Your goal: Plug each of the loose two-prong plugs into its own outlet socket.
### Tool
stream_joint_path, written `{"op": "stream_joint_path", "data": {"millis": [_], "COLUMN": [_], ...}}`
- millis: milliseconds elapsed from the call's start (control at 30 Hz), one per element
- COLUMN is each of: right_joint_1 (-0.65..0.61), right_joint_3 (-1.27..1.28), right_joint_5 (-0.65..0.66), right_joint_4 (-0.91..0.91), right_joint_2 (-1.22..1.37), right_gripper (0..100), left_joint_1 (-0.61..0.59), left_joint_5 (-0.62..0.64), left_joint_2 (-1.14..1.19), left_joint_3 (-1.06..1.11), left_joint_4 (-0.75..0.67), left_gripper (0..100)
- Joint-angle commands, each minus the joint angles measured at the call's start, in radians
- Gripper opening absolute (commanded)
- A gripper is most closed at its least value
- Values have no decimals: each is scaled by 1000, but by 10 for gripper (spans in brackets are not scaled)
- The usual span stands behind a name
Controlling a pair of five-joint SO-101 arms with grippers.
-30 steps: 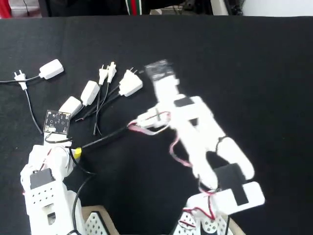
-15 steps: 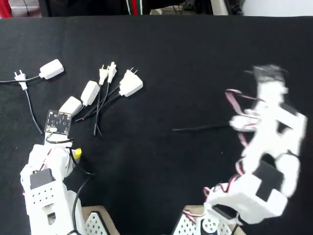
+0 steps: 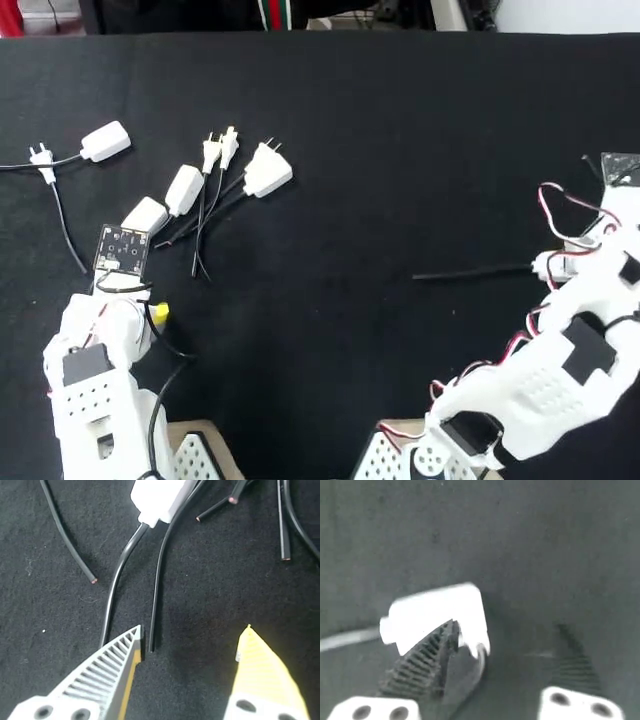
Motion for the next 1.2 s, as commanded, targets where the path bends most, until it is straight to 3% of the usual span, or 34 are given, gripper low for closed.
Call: {"op": "stream_joint_path", "data": {"millis": [0,200,267,433,500,600,700,800,867,1033,1167], "right_joint_1": [21,21,15,-18,-52,-206,-436,-641,-707,-740,-729], "right_joint_3": [-113,-188,-185,-82,-24,62,163,225,268,440,536], "right_joint_5": [3,9,11,11,11,3,-25,-157,-269,-503,-514], "right_joint_4": [279,703,801,806,804,804,799,701,555,178,38], "right_joint_2": [-104,-302,-372,-567,-639,-722,-759,-745,-723,-633,-584], "right_gripper": [476,456,376,5,58,41,18,11,12,12,12], "left_joint_1": [15,13,7,5,12,15,62,157,240,472,553], "left_joint_5": [-9,-11,-11,-11,-11,-9,-8,35,91,152,149], "left_joint_2": [-9,-9,-9,-9,-9,-11,-11,-5,-2,28,204], "left_joint_3": [-2,-2,-2,-2,-4,-22,-96,-203,-280,-412,-533], "left_joint_4": [8,9,9,9,9,0,8,3,3,-2,-43], "left_gripper": [305,305,303,303,303,303,303,303,305,307,307]}}
